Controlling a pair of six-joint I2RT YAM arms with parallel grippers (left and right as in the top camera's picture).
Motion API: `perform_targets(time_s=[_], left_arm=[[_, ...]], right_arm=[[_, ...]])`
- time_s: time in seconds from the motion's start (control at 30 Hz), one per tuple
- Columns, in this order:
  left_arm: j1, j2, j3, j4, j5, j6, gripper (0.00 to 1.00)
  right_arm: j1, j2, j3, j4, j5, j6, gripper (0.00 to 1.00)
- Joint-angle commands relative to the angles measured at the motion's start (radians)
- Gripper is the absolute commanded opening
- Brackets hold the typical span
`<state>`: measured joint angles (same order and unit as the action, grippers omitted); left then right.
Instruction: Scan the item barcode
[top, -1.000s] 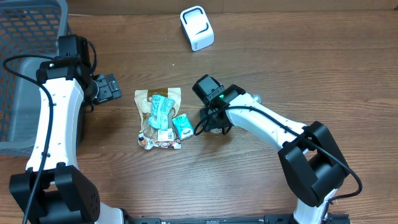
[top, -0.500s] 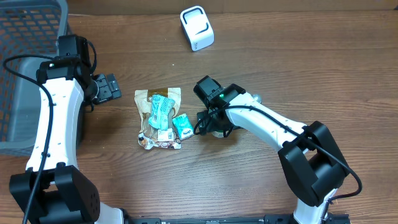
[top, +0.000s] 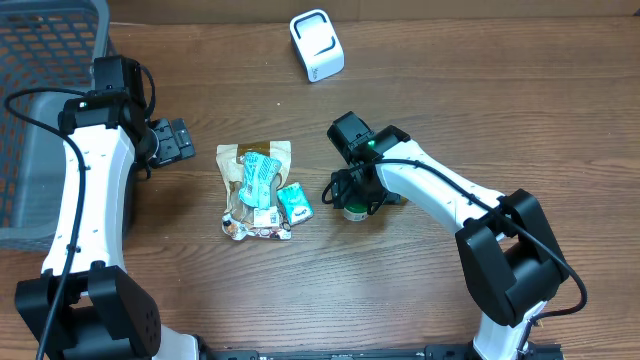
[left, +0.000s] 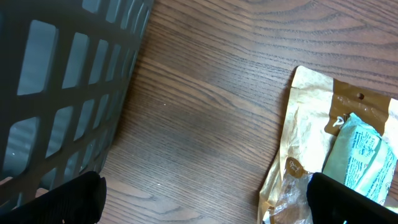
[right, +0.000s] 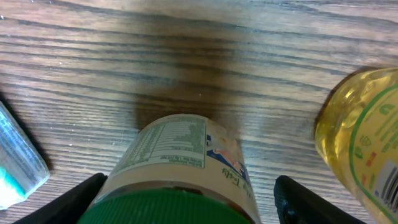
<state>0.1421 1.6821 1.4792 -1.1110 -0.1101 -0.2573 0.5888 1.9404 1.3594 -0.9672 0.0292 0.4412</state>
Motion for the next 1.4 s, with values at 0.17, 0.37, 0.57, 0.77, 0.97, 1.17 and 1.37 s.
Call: perform_targets(time_s=[0.17, 0.37, 0.57, 0.77, 0.97, 1.17, 1.37], left_arm=[[0.002, -0.016, 0.021, 0.0, -0.013, 0.014, 1.0], [0.002, -0.016, 0.021, 0.0, -0.013, 0.014, 1.0], [0.002, -0.016, 0.021, 0.0, -0.013, 0.014, 1.0], [0.002, -0.016, 0.021, 0.0, -0.013, 0.014, 1.0], [0.002, -0.016, 0.021, 0.0, -0.013, 0.014, 0.99], [0.002, -0.016, 0.021, 0.0, -0.013, 0.014, 1.0], [0.002, -0.016, 0.021, 0.0, -0.013, 0.014, 1.0]], right_arm=[[0.022, 0.003, 0.014, -0.001, 0.003, 0.001, 0.77], [0.03, 0.003, 0.014, -0.016, 0.003, 0.008, 0.73], [0.053, 0.003, 0.014, -0.016, 0.014, 0.008, 0.73], [0.058, 0.003, 0.014, -0.016, 0.014, 0.008, 0.73], [0.057, 0.003, 0.014, -0.011, 0.032, 0.008, 0.74], [0.058, 0.003, 0.014, 0.012, 0.063, 0.007, 0.75], [0.058, 0.003, 0.014, 0.022, 0.063, 0.007, 0.77]])
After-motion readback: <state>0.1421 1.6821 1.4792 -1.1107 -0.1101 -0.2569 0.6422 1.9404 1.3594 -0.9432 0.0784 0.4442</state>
